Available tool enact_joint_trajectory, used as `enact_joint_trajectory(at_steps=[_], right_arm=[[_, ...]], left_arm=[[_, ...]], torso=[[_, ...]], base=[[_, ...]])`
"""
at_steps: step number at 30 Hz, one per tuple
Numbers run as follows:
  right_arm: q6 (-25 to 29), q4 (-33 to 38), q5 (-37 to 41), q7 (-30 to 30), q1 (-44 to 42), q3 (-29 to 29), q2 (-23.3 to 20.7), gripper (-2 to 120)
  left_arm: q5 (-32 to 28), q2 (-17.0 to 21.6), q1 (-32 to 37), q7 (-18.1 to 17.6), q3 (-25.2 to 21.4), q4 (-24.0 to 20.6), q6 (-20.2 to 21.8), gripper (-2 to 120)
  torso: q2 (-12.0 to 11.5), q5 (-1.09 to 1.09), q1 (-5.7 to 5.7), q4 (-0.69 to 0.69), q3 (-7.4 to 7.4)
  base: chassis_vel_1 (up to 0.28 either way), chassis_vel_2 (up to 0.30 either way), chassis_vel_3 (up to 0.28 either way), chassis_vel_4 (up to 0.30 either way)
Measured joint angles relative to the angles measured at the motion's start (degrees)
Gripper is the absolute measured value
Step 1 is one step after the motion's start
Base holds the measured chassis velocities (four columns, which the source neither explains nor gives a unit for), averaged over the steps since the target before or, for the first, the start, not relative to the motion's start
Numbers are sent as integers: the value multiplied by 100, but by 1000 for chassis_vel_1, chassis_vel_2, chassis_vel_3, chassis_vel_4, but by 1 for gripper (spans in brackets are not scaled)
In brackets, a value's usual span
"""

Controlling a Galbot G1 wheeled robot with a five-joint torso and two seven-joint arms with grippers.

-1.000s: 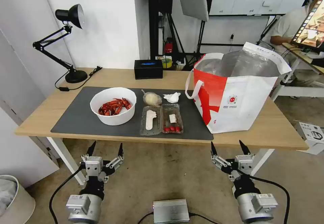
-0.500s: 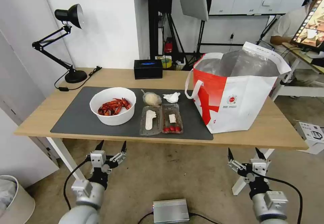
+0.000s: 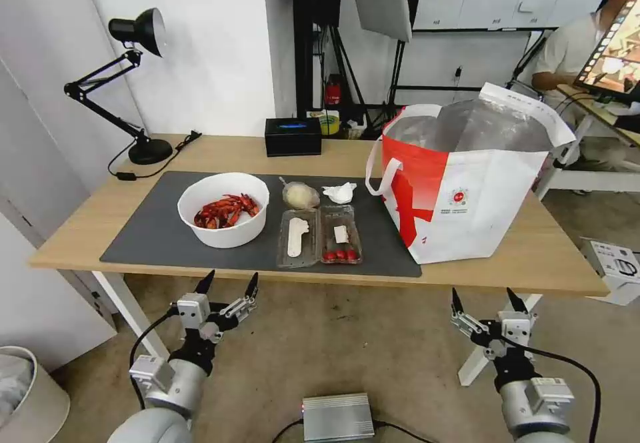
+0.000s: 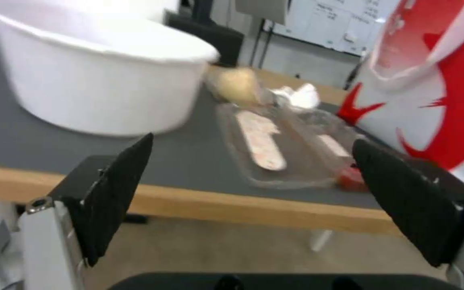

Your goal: Pick up the trash from the table and place it into the takeout bag.

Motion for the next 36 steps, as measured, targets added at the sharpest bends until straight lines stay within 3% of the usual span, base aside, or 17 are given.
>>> enact_joint_trajectory(at_steps=[5,9,13,17,19,22,23,25,27,30,31,34,36], right_arm=[[2,0,-2,-3,3,-4,6,100],[4,4,-3,-9,11,-5,3,100],[6,24,-6,-14,2,31,-8,100],[8,24,-14,-20,-18,38,-24,100],[8,24,-14,-20,-18,38,-24,100],[8,39,-22,-23,-58,59,-72,100],[8,39,-22,-23,-58,59,-72,100],[8,40,-20,-23,-69,73,-101,100],[8,38,-19,-24,-71,75,-106,100],[-3,3,-19,-22,-73,68,-116,100],[-3,3,-19,-22,-73,68,-116,100],[-26,-45,-22,-19,-13,-10,-138,100],[-29,-62,-25,-18,9,-26,-141,100]], left_arm=[[-146,29,3,-4,70,-60,120,100],[-542,123,-94,-121,311,-165,449,100],[-1490,431,-549,-523,671,-218,934,100],[-2217,675,-827,-811,828,-244,1157,100],[-2217,675,-827,-811,828,-244,1157,100],[-3470,981,-1197,-1335,1084,-320,1413,100],[-3470,981,-1197,-1335,1084,-320,1413,100],[-4407,1026,-1408,-1931,1296,-457,1514,100],[-4580,1020,-1458,-2068,1342,-480,1528,100],[-5292,733,-1843,-2878,1662,-477,1558,100],[-5292,733,-1843,-2878,1662,-477,1558,100],[-5489,409,-1981,-3479,1673,-359,1627,100],[-5550,277,-2037,-3654,1639,-318,1638,100]], torso=[[0,-1,0,1,0],[0,-1,0,0,0],[1,-1,0,-1,0],[1,-1,0,0,0],[1,-1,0,0,0],[1,-1,0,0,0],[1,-1,0,0,0],[1,0,0,0,0],[1,-1,0,0,0],[1,-1,-1,0,0],[1,-1,-1,0,0],[1,0,-1,0,0],[0,0,0,3,1]], base=[[0,0,0,0],[0,0,0,0],[0,0,0,0],[0,0,0,0],[0,0,0,0],[0,0,0,0],[0,0,0,0],[0,0,0,0],[0,0,0,0],[0,0,0,0],[0,0,0,0],[0,0,0,0],[0,0,0,0]])
